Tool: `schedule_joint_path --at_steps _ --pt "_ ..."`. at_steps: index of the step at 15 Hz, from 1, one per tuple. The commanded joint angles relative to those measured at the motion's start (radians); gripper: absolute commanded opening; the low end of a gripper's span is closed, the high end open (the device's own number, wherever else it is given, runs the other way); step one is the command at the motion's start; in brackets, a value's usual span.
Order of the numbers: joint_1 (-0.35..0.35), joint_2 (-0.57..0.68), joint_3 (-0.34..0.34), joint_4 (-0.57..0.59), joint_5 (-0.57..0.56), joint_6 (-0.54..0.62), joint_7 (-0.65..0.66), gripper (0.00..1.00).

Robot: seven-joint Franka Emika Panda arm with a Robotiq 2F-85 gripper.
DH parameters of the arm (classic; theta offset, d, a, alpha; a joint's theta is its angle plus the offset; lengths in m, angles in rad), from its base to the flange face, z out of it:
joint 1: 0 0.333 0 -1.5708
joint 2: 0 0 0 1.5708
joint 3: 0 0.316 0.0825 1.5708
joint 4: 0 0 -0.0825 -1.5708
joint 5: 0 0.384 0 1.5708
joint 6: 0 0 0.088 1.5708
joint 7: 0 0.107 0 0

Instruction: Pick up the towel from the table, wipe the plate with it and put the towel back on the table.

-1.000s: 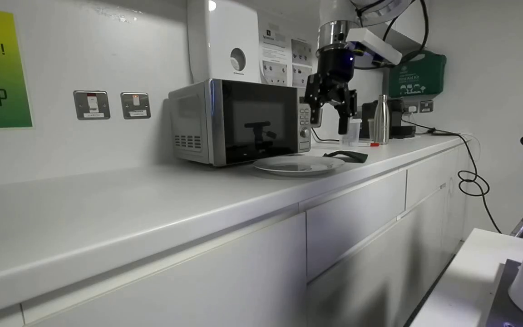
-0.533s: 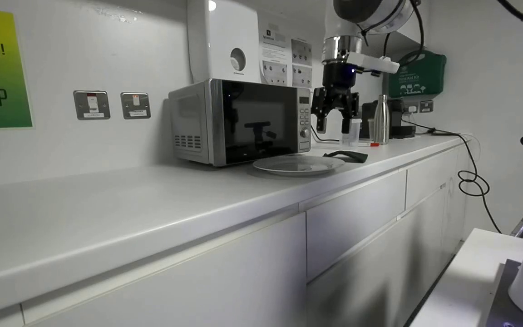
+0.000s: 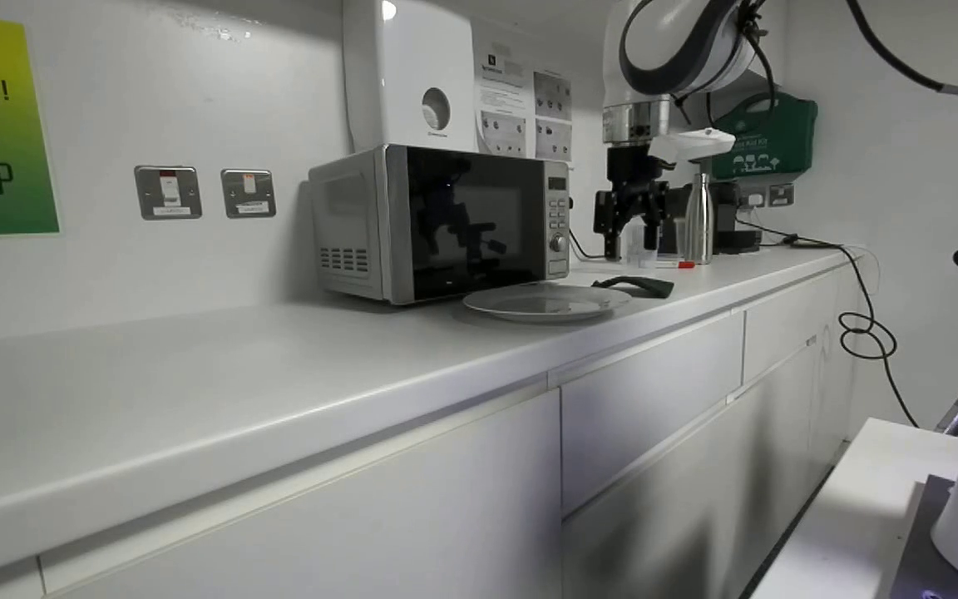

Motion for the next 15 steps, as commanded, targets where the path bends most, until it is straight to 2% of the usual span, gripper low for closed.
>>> schedule_joint_path --at_steps 1,6,15 --pt "-0.05 0.044 -0.007 0.021 -0.113 0.04 0.03 1.0" --pt "-0.083 0.059 -0.019 0.026 -0.224 0.073 0.028 1.0" --pt "-0.077 0.087 -0.015 0.013 -0.354 0.105 0.02 1.0"
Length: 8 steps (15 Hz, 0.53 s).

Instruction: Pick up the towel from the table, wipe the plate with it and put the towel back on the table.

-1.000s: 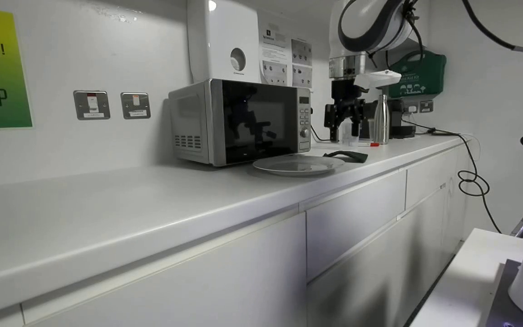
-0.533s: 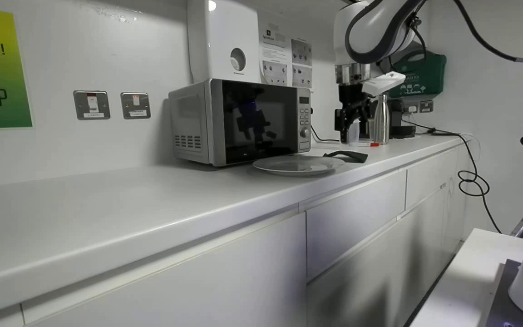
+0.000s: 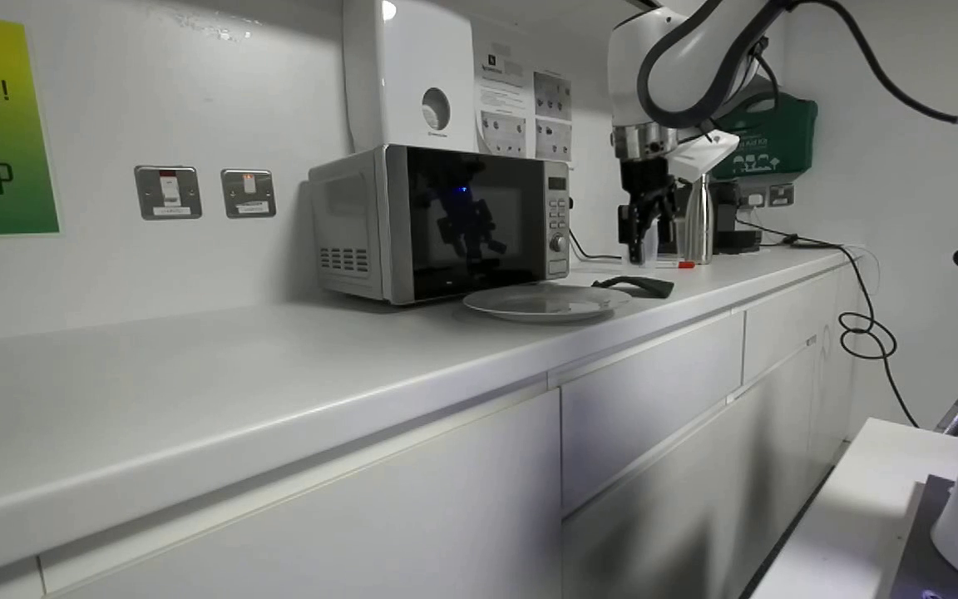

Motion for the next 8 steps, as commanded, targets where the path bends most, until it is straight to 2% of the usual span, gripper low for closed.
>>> schedule_joint_path --at_steps 1,8 --pt "-0.002 0.043 0.006 0.006 -0.059 0.034 0.02 1.0" --pt "0.015 0.105 0.005 0.008 -0.088 0.073 0.017 1.0"
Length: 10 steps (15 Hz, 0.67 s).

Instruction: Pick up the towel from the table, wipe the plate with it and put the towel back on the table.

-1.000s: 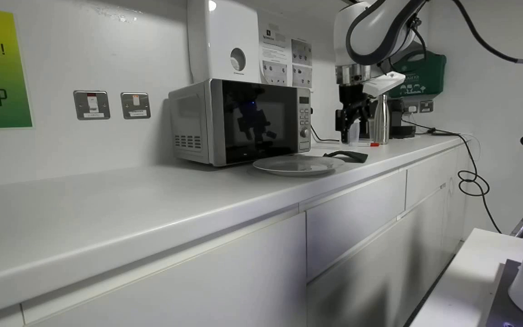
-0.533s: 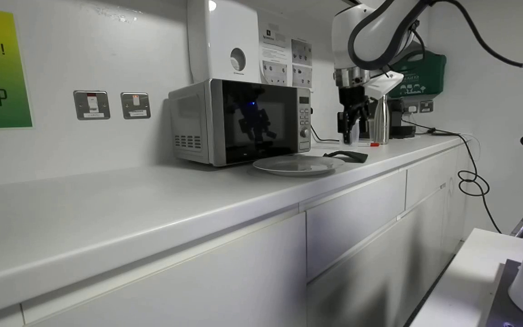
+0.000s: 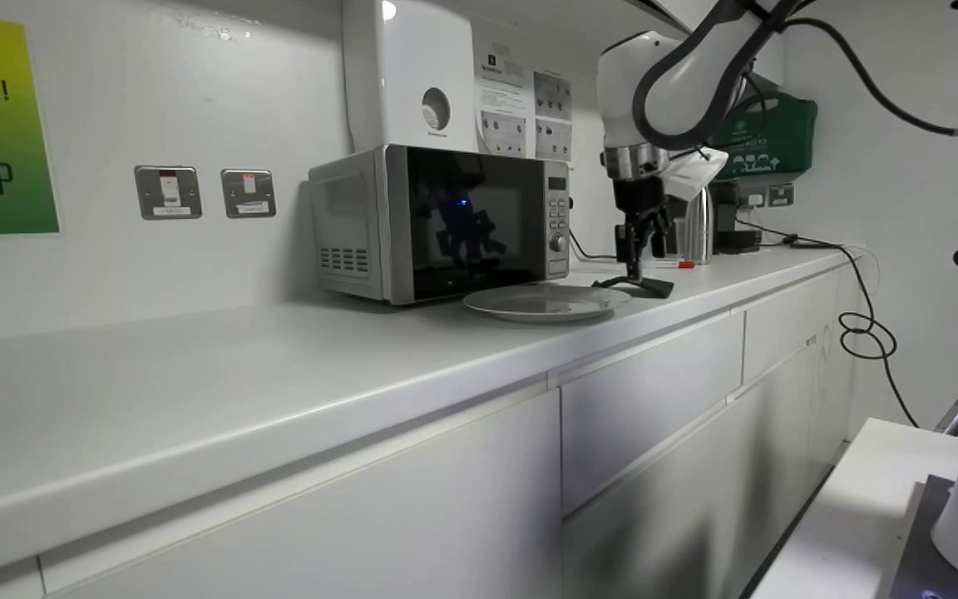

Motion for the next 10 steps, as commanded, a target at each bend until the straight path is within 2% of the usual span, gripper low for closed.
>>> schedule_joint_path --at_steps 1,10 --pt "0.001 0.039 -0.002 0.011 -0.047 0.044 0.019 1.0" --pt "-0.007 0.104 -0.012 0.025 -0.211 0.089 0.091 1.0"
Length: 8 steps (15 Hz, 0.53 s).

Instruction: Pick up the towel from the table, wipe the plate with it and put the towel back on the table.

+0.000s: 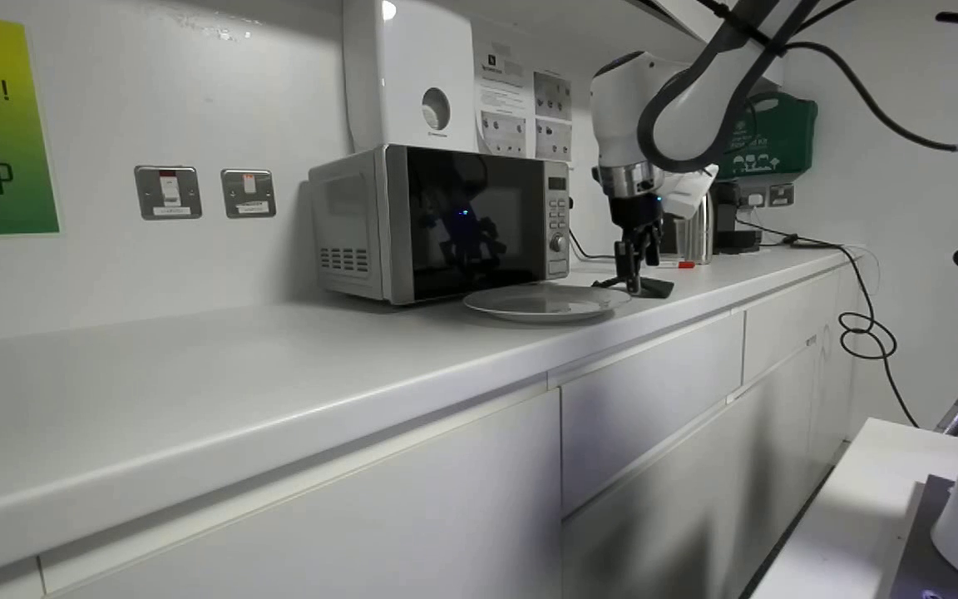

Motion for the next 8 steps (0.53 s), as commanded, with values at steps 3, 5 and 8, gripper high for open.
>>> schedule_joint_path --at_steps 3,5,8 --pt "-0.003 0.049 -0.018 0.026 -0.104 0.032 0.079 1.0" --pt "-0.003 0.055 -0.025 0.028 -0.13 0.034 0.097 1.0" --pt "-0.001 0.063 -0.035 0.038 -0.158 0.034 0.116 0.86"
